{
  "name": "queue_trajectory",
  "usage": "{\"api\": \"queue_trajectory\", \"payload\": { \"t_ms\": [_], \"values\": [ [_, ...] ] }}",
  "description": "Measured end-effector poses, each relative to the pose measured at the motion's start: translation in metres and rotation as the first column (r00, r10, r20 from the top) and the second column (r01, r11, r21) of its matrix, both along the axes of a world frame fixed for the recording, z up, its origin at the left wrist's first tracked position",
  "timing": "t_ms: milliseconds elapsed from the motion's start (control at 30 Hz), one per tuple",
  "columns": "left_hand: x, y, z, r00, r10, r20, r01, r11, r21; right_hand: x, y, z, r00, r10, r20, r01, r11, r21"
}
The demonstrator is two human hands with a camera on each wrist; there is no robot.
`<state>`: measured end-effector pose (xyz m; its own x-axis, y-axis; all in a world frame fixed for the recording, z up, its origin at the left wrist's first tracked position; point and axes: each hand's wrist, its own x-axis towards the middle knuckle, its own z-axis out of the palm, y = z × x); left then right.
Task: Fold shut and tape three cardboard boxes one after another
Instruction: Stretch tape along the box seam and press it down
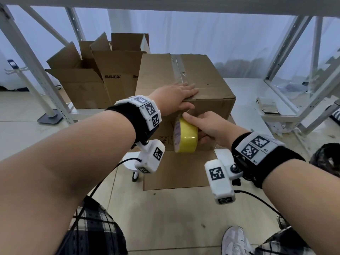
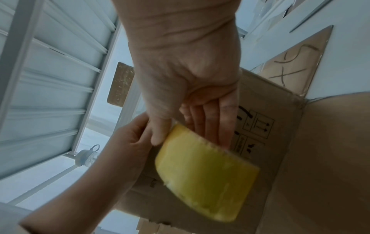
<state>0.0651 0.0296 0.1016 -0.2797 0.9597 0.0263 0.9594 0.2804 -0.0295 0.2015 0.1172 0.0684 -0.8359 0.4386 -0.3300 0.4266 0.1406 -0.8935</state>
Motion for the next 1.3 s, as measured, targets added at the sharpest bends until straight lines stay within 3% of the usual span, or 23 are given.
{"api": "queue_trajectory", "payload": {
  "t_ms": [167, 267, 400, 633, 833, 1133, 1233, 1300],
  "values": [
    [0.001, 0.001, 0.0, 1.0, -0.02, 0.012, 0.02, 1.0, 0.008, 0.005, 0.009, 0.006, 0.997, 0.076, 0.015, -0.073, 0.986, -0.149],
    [0.001, 0.0, 0.001, 1.0, -0.028, 0.008, 0.028, 0.999, 0.015, 0.003, 0.012, 0.011, 0.99, 0.132, 0.05, -0.125, 0.985, -0.115],
    [0.001, 0.001, 0.0, 0.999, -0.038, -0.018, 0.038, 0.999, 0.007, 0.002, 0.008, -0.007, 0.981, 0.129, 0.146, -0.138, 0.989, 0.051],
    [0.0, 0.002, -0.008, 0.993, -0.022, -0.117, 0.024, 0.999, 0.022, -0.005, 0.008, -0.022, 0.993, 0.055, 0.105, -0.055, 0.998, -0.002],
    [0.004, 0.004, -0.015, 0.978, 0.035, -0.208, -0.035, 0.999, 0.002, 0.002, 0.017, -0.017, 0.982, 0.13, 0.136, -0.12, 0.99, -0.08],
    [-0.002, 0.001, -0.004, 0.992, -0.051, -0.113, 0.052, 0.999, 0.008, 0.004, 0.02, -0.014, 0.965, 0.199, 0.171, -0.189, 0.979, -0.07],
    [-0.001, -0.001, -0.007, 0.991, -0.066, -0.117, 0.068, 0.998, 0.015, 0.007, 0.024, -0.009, 0.973, 0.191, 0.127, -0.196, 0.98, 0.027],
    [-0.001, -0.001, -0.008, 0.991, -0.065, -0.115, 0.069, 0.997, 0.028, 0.01, 0.029, -0.001, 0.994, 0.105, -0.033, -0.091, 0.953, 0.289]
  ]
}}
